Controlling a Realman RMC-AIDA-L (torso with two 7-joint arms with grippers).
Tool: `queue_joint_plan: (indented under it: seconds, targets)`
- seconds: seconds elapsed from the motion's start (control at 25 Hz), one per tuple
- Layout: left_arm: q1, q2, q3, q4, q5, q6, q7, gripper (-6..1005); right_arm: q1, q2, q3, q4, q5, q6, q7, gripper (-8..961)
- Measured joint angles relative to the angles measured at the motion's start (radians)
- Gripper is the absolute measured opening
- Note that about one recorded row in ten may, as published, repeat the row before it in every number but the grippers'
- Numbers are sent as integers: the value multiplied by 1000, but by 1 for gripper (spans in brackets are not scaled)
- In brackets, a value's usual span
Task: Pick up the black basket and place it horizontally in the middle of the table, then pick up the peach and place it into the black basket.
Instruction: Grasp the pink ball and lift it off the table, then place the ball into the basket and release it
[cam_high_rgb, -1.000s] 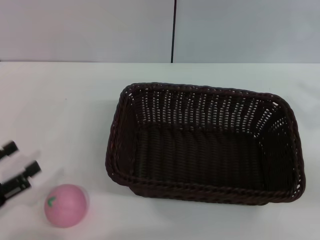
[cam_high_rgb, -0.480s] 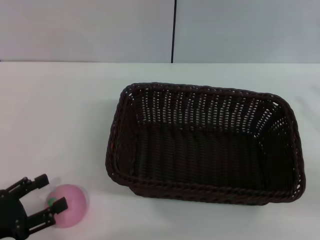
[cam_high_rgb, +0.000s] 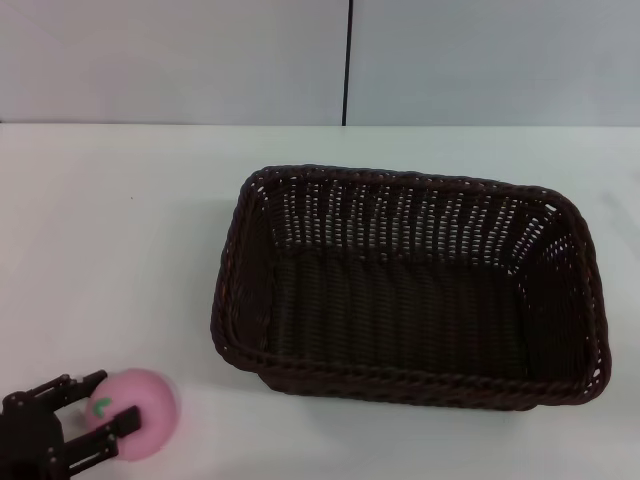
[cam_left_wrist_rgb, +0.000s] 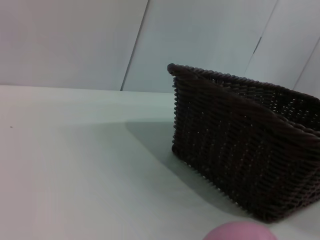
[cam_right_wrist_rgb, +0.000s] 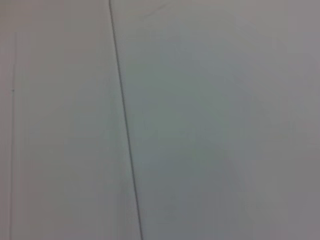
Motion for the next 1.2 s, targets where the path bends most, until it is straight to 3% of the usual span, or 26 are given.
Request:
queue_joint_plan:
  seconds: [0.12, 0.32, 0.52, 0.64, 0.96, 1.08, 1.2]
  targets:
    - [-3, 0, 0, 0, 1, 3, 4, 804, 9, -1, 6, 39, 5, 0, -25, 595]
    - [-7, -1, -2, 1, -4, 16, 6, 572, 13, -2, 22, 84, 5, -1, -66, 595]
    - [-20, 3, -43, 7, -35, 52, 4, 429, 12, -2, 52, 121, 5, -1, -89, 595]
    - [-36, 5, -75, 7, -56, 80, 5, 408, 14, -2, 56, 132, 5, -2, -89, 595]
    - [-163, 2, -101, 0, -135, 179, 0, 344, 33, -2, 56, 148, 5, -21, -90, 595]
    - [-283, -2, -69, -86, -135, 189, 6, 318, 53, -2, 49, 152, 5, -29, -90, 595]
    - [-310, -3, -53, -105, -135, 187, 7, 296, 57, -2, 47, 153, 4, -30, -90, 595]
